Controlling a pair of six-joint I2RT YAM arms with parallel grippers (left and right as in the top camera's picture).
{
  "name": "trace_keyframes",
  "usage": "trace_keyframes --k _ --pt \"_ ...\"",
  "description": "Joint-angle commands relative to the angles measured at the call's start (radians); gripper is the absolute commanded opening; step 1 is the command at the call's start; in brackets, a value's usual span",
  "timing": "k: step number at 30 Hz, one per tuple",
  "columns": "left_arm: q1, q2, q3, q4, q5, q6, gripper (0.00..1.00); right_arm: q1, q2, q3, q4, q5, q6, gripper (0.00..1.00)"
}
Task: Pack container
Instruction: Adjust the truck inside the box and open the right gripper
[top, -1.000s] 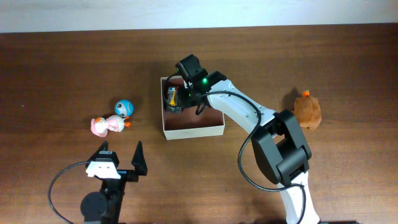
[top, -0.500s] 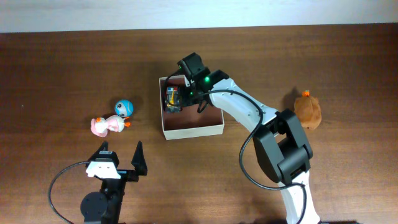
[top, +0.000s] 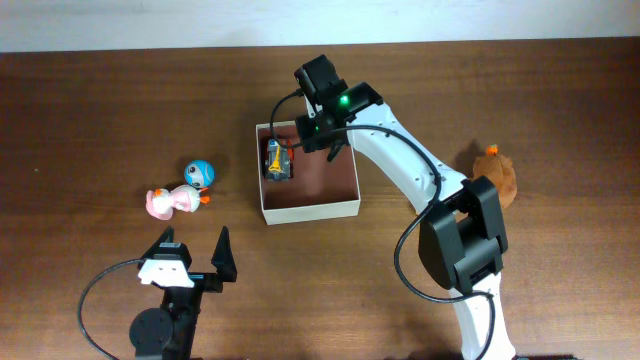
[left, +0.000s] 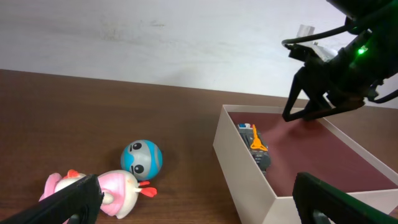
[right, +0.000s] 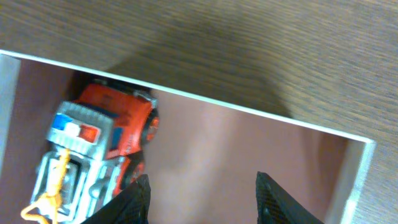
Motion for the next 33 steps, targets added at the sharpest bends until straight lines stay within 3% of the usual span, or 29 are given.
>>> trace_keyframes --k 1,22,31,33 --pt "-0.004 -0.006 -0.007 0.002 -0.005 0.016 1.0 0.003 -0.01 0.023 -0.035 0.094 0.035 0.48" --pt "-0.004 -0.006 -0.007 0.002 -0.005 0.016 1.0 0.003 -0.01 0.023 -0.149 0.253 0.213 0.44" --pt "-0.004 -0.006 -0.007 0.002 -0.005 0.016 1.0 0.003 -0.014 0.053 -0.15 0.217 0.181 0.45" --pt "-0.004 -0.006 -0.006 0.002 -0.005 0.016 0.99 0.005 -0.022 0.098 -0.173 0.186 0.148 0.51"
